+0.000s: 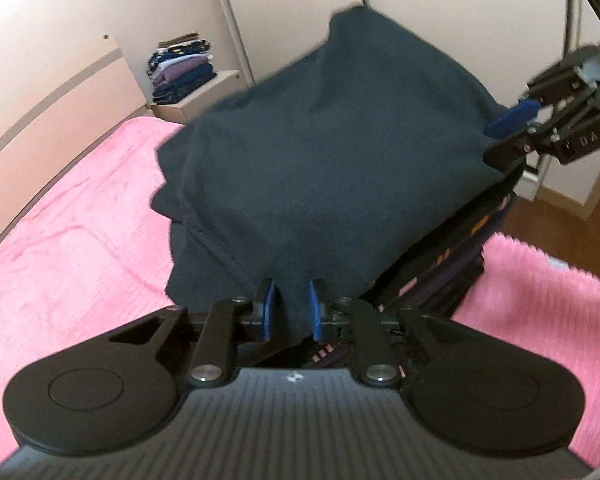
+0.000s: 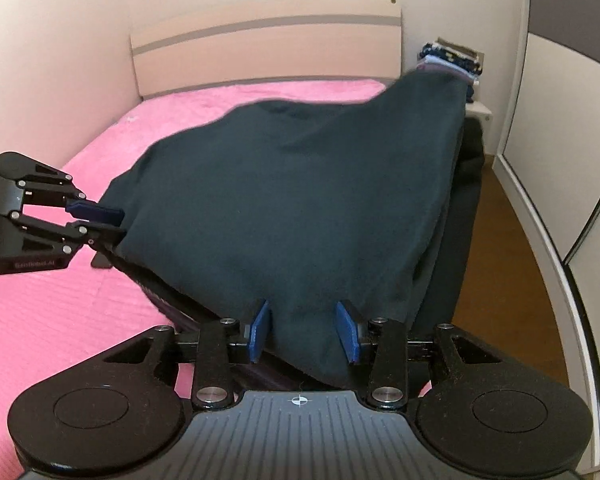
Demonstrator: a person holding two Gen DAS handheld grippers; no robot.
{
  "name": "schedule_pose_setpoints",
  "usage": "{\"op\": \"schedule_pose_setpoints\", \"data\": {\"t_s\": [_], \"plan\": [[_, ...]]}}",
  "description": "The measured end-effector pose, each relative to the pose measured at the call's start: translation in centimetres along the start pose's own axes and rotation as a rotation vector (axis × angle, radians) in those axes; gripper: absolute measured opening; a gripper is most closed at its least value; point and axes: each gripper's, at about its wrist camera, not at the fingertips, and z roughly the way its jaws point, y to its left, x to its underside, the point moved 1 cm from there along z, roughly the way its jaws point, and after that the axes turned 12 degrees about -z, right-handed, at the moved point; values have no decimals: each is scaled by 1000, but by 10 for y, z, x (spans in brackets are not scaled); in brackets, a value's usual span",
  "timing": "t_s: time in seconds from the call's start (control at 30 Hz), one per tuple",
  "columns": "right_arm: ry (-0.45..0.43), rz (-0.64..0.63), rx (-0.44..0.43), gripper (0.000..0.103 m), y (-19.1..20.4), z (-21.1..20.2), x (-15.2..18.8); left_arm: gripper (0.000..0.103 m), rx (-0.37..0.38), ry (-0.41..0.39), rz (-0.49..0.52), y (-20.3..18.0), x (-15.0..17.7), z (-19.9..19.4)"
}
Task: Fold clothes
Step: 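Open both grippers and release the sweater on the stack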
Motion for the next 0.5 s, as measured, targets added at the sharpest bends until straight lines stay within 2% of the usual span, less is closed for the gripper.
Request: {"op": "schedule_pose_setpoints", "data": {"t_s": [0.37,0.4,0.43,0.47,0.5], "plan": [[-26,-23,36,43,-5,-12,-21,16,-53,4,1,4,-18,0],[-30,-21,38,50,-5,-14,-21,17,-57,3,-4,4,-17,-2],[-34,-19,39,61,-4,-16,-21,18,-60,3,-8,3,-17,-3],[-41,-19,41,67,-3,-19,-21,20,-64,1,-14,3,-17,-5],[-48,-22,46,67,-1,-21,-21,22,-66,-1,-25,3,-16,-9]]}}
